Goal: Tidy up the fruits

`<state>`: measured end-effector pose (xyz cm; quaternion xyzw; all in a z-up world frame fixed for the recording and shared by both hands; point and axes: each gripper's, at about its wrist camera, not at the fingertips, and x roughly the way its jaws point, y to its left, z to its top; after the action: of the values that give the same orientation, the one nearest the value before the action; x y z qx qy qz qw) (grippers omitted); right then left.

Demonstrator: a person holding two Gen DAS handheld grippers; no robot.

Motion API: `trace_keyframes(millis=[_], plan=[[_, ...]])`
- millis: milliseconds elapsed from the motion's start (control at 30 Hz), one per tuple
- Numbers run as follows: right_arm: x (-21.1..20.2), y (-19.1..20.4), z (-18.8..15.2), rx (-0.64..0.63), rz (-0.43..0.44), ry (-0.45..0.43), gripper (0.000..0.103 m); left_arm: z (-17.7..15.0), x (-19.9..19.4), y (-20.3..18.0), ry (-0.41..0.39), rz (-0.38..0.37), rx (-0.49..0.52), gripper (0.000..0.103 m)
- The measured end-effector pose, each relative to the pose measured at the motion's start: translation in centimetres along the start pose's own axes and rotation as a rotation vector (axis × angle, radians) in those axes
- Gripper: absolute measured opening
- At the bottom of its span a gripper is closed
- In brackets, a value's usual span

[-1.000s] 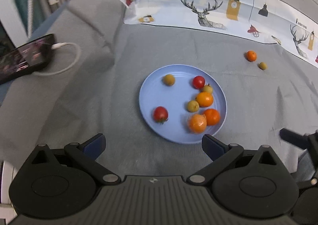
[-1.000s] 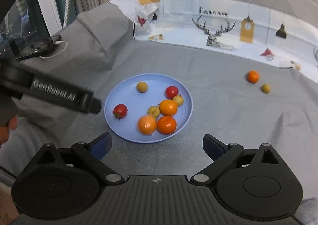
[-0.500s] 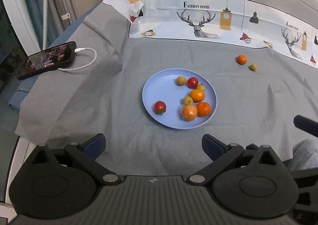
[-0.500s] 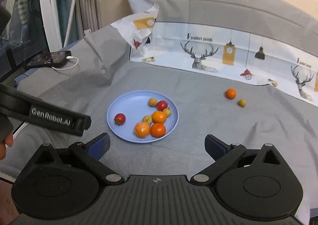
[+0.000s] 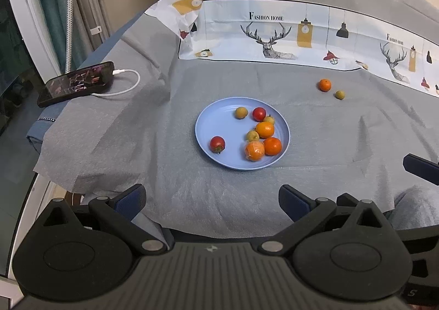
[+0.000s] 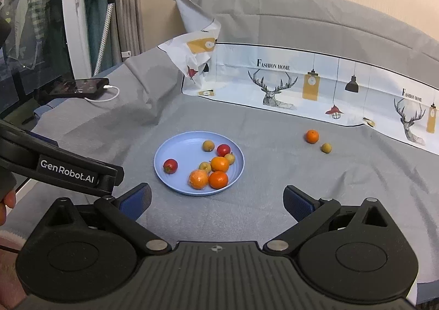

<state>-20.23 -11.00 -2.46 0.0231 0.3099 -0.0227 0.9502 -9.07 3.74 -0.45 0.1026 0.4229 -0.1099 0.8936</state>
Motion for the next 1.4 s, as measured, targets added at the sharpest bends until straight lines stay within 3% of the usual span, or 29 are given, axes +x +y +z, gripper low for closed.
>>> trace_keyframes(millis=[567,1400], plan=[[-0.4,0.4,0.1,-0.018,-0.003,-0.003,0.102,-0.1,-0.3,0.4,-0.012,-0.002,-0.002,0.103],[0.9,-0.1,-0.4,-0.003,0.009,0.04,0.102,-0.1,1.2,0.2,0.032,-0.006,0.01,0.103]])
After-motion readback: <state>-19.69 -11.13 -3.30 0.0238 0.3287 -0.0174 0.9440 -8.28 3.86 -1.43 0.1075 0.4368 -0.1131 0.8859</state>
